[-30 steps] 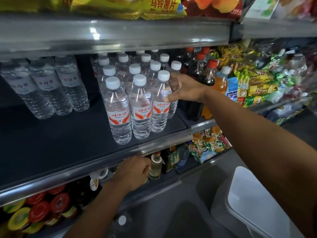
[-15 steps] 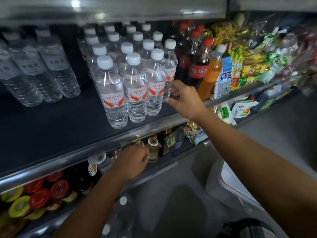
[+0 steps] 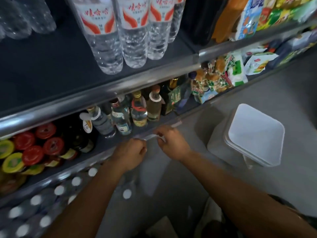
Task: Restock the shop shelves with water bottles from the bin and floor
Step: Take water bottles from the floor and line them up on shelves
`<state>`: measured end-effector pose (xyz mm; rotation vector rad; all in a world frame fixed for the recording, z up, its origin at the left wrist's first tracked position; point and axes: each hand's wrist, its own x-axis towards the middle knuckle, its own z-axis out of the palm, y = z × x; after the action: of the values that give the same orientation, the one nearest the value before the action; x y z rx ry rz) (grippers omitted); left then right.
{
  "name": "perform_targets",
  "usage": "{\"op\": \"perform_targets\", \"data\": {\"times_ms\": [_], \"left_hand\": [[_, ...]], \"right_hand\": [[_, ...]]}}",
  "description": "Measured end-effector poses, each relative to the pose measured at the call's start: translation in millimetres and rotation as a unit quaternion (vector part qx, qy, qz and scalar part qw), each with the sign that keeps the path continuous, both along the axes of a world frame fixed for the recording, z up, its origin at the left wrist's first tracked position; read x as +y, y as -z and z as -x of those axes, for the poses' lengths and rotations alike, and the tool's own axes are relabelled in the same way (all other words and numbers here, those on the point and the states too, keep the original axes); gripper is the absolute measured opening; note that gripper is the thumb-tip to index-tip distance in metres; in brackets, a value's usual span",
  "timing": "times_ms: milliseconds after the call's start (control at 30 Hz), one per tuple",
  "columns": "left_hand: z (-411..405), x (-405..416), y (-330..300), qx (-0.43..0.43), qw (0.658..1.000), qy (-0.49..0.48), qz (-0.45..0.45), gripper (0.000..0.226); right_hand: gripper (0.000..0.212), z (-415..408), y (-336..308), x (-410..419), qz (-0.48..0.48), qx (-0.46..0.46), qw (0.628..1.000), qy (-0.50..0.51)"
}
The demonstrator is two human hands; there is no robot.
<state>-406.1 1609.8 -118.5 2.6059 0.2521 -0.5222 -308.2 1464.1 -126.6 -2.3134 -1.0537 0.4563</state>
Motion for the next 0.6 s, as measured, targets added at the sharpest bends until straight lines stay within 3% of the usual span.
{"op": "perform_targets", "data": {"times_ms": [133, 300, 467, 600], "left_hand": [[30.4, -8.3, 43.3, 0.044, 0.999, -0.008, 0.007, 0.017], [63.4, -11.2, 86.2, 0.072, 0.996, -0.042, 0.045, 0.023], [85.7, -0.9, 113.5, 0.073, 0.994, -0.079, 0.037, 0.023], [93.4, 2.2, 128.1, 0.078, 0.992, -0.092, 0.033, 0.024]], "right_hand": [[0.025, 22.2, 59.7, 2.1, 0.053, 0.050, 0.997, -0.025], [0.048, 34.5, 120.0, 20.1, 0.164, 0.047, 0.979, -0.109], [0.081, 37.0, 159.7, 54.4, 0.167, 0.035, 0.966, -0.195], [0.092, 36.1, 185.2, 78.2, 0.182, 0.025, 0.951, -0.248]]}}
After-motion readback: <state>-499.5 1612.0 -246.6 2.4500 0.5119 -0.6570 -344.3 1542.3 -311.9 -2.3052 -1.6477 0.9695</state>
